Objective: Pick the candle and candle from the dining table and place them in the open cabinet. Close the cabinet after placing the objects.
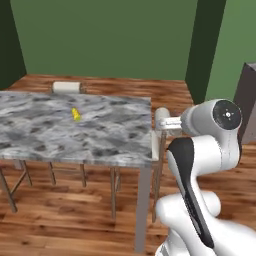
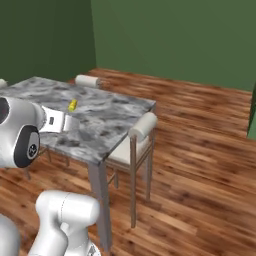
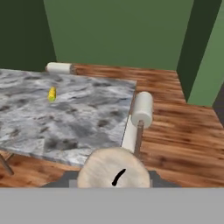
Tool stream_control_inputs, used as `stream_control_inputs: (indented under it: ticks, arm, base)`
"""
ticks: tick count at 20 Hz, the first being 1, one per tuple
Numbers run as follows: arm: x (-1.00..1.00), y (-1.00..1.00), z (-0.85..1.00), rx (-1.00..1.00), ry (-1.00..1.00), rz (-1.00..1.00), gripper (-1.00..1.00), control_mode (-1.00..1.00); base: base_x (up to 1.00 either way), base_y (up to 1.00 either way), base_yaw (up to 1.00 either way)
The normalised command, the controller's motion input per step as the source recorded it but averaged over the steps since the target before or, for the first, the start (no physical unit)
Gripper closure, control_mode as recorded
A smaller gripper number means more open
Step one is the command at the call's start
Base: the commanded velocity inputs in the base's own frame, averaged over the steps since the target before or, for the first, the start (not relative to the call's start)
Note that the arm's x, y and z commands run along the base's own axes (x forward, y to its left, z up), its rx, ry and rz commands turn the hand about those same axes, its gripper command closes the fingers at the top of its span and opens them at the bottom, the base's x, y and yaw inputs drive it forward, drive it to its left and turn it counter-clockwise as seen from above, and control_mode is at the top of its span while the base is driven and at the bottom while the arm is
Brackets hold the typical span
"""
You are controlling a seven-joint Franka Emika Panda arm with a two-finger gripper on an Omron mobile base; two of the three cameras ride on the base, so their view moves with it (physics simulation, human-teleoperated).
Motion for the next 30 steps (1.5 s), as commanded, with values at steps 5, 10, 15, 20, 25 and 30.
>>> stream_control_inputs:
  ticks: [5,10,15,20,25,30]
  arm:
    - [0.00,0.00,0.00,0.00,0.00,0.00,1.00,1.00]
    - [0.00,0.00,0.00,0.00,0.00,0.00,1.00,1.00]
    - [0.00,0.00,0.00,0.00,0.00,0.00,1.00,1.00]
    - [0.00,0.00,0.00,0.00,0.00,0.00,1.00,1.00]
    - [0.00,0.00,0.00,0.00,0.00,0.00,1.00,1.00]
    - [0.00,0.00,0.00,0.00,0.00,0.00,1.00,1.00]
  base:
    - [-0.24,-1.00,-0.05]
    - [-0.38,-1.00,-0.44]
    - [-0.03,-1.00,-0.66]
    - [0.00,-0.99,-0.68]
    - [0.00,-1.00,-0.65]
    - [0.12,-1.00,-0.62]
